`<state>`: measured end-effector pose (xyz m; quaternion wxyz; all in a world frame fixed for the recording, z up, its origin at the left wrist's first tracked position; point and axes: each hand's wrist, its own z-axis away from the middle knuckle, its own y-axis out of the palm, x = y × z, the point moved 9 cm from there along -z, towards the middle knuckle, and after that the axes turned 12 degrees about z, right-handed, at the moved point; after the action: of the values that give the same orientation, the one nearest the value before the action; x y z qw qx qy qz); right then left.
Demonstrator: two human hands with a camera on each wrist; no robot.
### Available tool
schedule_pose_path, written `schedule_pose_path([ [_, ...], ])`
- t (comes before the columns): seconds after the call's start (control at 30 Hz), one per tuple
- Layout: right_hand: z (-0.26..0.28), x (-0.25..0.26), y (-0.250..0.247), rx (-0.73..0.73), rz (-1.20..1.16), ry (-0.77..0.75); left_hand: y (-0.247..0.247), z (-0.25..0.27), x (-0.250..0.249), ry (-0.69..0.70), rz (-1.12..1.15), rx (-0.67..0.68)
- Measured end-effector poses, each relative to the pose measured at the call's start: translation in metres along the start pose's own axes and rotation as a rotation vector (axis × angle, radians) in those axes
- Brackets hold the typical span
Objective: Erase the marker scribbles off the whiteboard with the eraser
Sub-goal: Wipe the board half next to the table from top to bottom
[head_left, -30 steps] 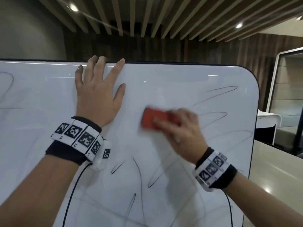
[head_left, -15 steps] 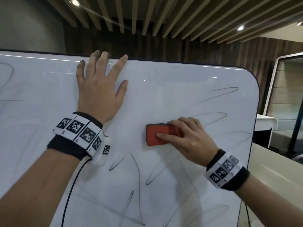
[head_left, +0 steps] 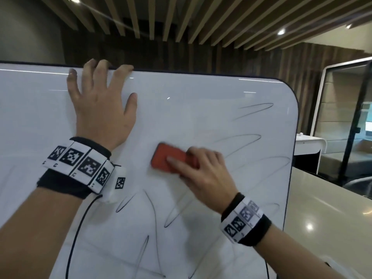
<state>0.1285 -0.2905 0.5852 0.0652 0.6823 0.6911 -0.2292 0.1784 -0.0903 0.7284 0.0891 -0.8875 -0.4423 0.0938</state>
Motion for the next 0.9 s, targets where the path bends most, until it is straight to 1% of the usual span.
schedule_pose_path([
  [0.07,-0.006,-0.064,-0.014,-0.089,-0.026,0.254,-0.001,-0.002,-0.003,-0.003,0.009,-0.026],
  [0.1,0.001,-0.105,-0.019,-0.118,-0.031,0.402,-0.001,-0.001,-0.003,0.0,0.007,-0.031],
  [0.17,0.033,-0.19,-0.029,-0.156,-0.026,0.729,-0.001,0.0,-0.004,0.008,-0.012,-0.033],
  [0.2,0.052,-0.225,-0.034,-0.175,-0.032,0.895,-0.001,0.001,-0.005,0.01,-0.027,-0.031],
  [0.23,0.069,-0.248,-0.036,-0.182,-0.048,1.046,0.001,0.002,-0.005,0.008,-0.042,-0.031],
  [0.27,0.079,-0.26,-0.034,-0.174,-0.062,1.159,0.002,0.002,-0.006,0.001,-0.054,-0.032],
  [0.3,0.079,-0.259,-0.031,-0.161,-0.066,1.214,0.004,0.002,-0.007,-0.009,-0.058,-0.034],
  [0.33,0.068,-0.245,-0.028,-0.159,-0.068,1.196,0.005,0.001,-0.008,-0.021,-0.055,-0.038],
  [0.37,0.049,-0.221,-0.028,-0.167,-0.072,1.101,0.007,0.001,-0.008,-0.031,-0.047,-0.043],
  [0.4,0.028,-0.189,-0.025,-0.173,-0.075,0.944,0.008,0.001,-0.008,-0.037,-0.038,-0.048],
  [0.47,-0.007,-0.119,-0.016,-0.119,-0.078,0.579,0.008,0.002,-0.007,-0.037,-0.017,-0.059],
  [0.5,-0.014,-0.1,-0.012,-0.089,-0.05,0.446,0.008,0.002,-0.007,-0.033,-0.007,-0.061],
  [0.53,-0.016,-0.101,-0.012,-0.087,-0.016,0.384,0.007,0.003,-0.007,-0.027,-0.003,-0.06],
  [0.57,-0.01,-0.118,-0.015,-0.116,0.012,0.423,0.006,0.003,-0.006,-0.023,-0.004,-0.058],
  [0.6,0.003,-0.148,-0.017,-0.165,0.023,0.548,0.006,0.003,-0.006,-0.02,-0.012,-0.056],
  [0.67,0.036,-0.206,-0.028,-0.294,-0.048,0.944,0.005,0.003,-0.007,-0.017,-0.031,-0.052],
  [0.7,0.048,-0.219,-0.026,-0.31,-0.106,1.131,0.005,0.004,-0.007,-0.022,-0.037,-0.051],
  [0.73,0.048,-0.213,-0.021,-0.286,-0.134,1.225,0.006,0.004,-0.006,-0.03,-0.039,-0.051],
  [0.77,0.036,-0.192,-0.019,-0.259,-0.136,1.183,0.007,0.005,-0.007,-0.039,-0.034,-0.052],
  [0.8,0.016,-0.16,-0.019,-0.255,-0.126,1.035,0.008,0.005,-0.007,-0.047,-0.028,-0.054],
  [0.83,-0.004,-0.122,-0.018,-0.238,-0.12,0.827,0.009,0.004,-0.007,-0.052,-0.022,-0.055],
  [0.87,-0.016,-0.088,-0.014,-0.197,-0.125,0.637,0.009,0.004,-0.007,-0.054,-0.016,-0.056],
  [0.9,-0.019,-0.067,-0.011,-0.14,-0.106,0.498,0.009,0.004,-0.007,-0.054,-0.01,-0.055],
])
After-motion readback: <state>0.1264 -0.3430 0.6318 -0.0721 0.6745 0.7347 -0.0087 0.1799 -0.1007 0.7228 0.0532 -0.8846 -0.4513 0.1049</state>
